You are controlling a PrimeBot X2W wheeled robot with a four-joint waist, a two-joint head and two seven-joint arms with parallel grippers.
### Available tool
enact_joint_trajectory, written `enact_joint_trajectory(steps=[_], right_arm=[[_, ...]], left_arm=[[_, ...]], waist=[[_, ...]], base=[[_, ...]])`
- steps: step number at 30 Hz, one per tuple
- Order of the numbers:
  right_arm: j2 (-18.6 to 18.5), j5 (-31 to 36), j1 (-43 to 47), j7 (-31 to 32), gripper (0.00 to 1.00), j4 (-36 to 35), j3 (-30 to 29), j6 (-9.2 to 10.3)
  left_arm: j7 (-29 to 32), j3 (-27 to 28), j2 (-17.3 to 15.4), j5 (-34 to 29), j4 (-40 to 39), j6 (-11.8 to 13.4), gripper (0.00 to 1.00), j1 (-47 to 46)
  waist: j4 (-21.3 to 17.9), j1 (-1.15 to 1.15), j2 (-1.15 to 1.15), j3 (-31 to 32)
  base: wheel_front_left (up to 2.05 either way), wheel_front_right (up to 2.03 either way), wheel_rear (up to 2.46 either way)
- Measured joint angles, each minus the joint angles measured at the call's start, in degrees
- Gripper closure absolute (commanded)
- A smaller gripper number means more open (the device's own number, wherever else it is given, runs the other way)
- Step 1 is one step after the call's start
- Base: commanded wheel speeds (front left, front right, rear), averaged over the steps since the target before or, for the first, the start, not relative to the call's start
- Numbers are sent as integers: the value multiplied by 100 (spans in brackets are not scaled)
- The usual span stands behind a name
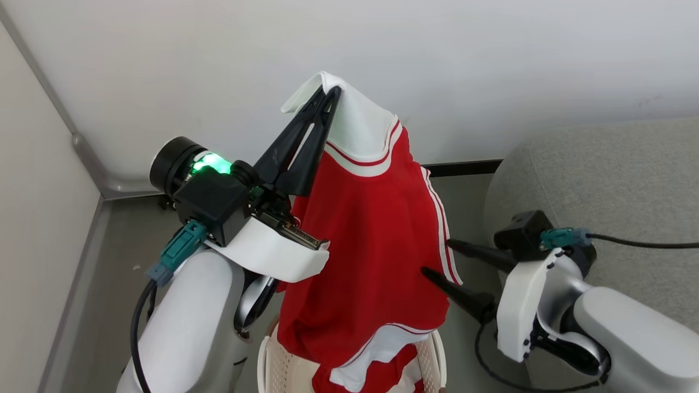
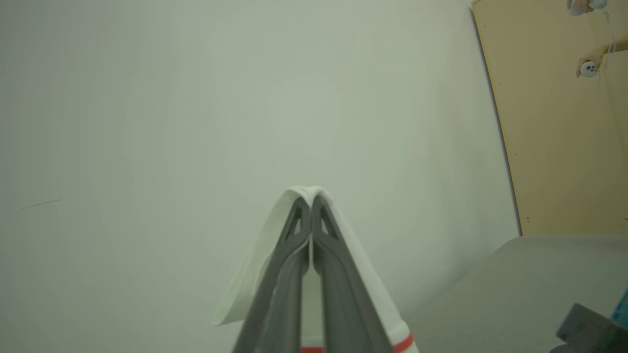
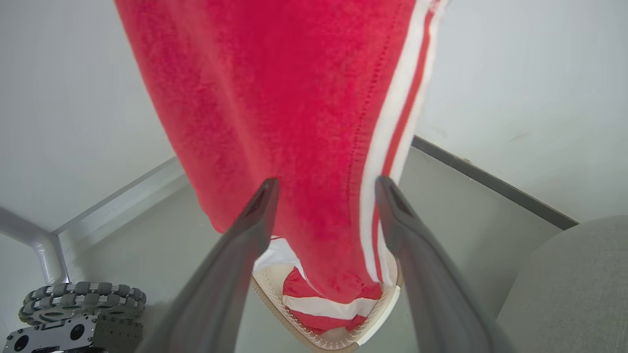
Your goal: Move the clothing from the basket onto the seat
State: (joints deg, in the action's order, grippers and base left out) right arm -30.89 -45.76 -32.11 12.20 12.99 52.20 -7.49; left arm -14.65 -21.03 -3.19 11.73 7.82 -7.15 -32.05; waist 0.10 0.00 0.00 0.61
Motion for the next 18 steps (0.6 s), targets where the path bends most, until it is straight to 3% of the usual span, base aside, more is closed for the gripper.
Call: enact_joint_trajectory(steps=[11,18], right_arm=[[-514,-423,-227,48,0,-136,235,0],[-567,-833,-238,69,0,-283,537,0]], left_arm=[[0,-236,2,75,-23,0,100,-1],[0,-316,-3,125,-25,-1,100,-18]], waist=[[217,0,0,61],[283,0,0,66]], base=[[0,0,0],[0,0,0]])
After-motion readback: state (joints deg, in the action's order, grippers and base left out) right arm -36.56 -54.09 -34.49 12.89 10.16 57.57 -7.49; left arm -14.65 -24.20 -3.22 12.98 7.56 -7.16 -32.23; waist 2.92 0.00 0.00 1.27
